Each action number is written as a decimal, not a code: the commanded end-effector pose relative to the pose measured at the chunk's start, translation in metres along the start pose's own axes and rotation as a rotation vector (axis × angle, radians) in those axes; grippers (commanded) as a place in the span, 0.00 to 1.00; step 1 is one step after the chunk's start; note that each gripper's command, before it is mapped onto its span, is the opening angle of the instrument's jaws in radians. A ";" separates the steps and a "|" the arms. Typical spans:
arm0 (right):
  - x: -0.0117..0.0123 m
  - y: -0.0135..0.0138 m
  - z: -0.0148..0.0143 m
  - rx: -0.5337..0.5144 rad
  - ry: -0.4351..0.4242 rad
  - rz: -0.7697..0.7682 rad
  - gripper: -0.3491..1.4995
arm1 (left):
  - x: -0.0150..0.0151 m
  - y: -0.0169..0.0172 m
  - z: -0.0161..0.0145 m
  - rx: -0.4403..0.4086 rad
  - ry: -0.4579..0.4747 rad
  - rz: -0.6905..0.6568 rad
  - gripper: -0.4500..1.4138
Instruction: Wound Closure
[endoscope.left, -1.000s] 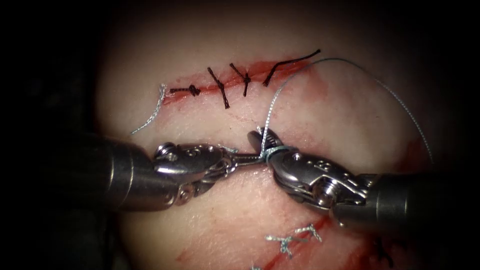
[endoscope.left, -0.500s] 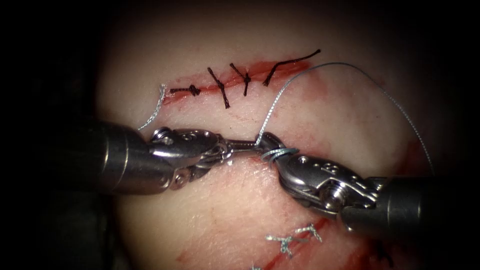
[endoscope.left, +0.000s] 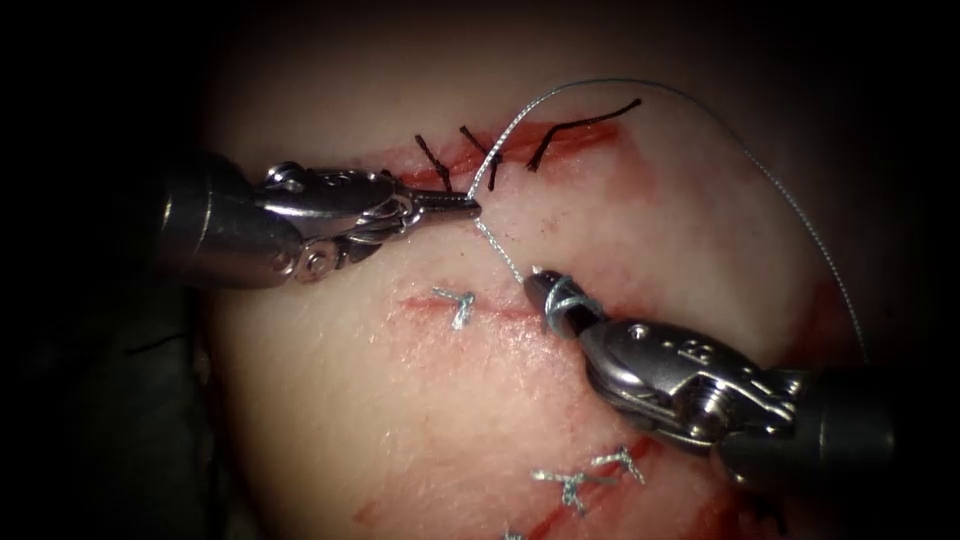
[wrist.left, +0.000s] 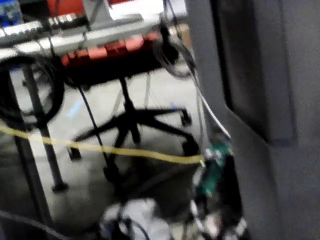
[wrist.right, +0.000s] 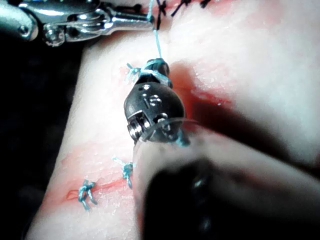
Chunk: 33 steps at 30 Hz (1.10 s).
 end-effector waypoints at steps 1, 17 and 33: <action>-0.0002 -0.0005 0.0001 0.016 -0.006 -0.013 0.00 | 0.0000 0.0000 0.0007 0.003 0.006 0.003 0.00; -0.0005 0.0009 -0.0021 0.321 -0.126 -0.347 0.00 | 0.0041 -0.0016 0.0000 0.075 0.045 0.063 0.00; -0.0011 0.0005 -0.0053 0.422 -0.203 -0.377 0.00 | 0.0110 -0.0021 -0.0009 0.147 0.116 0.187 0.00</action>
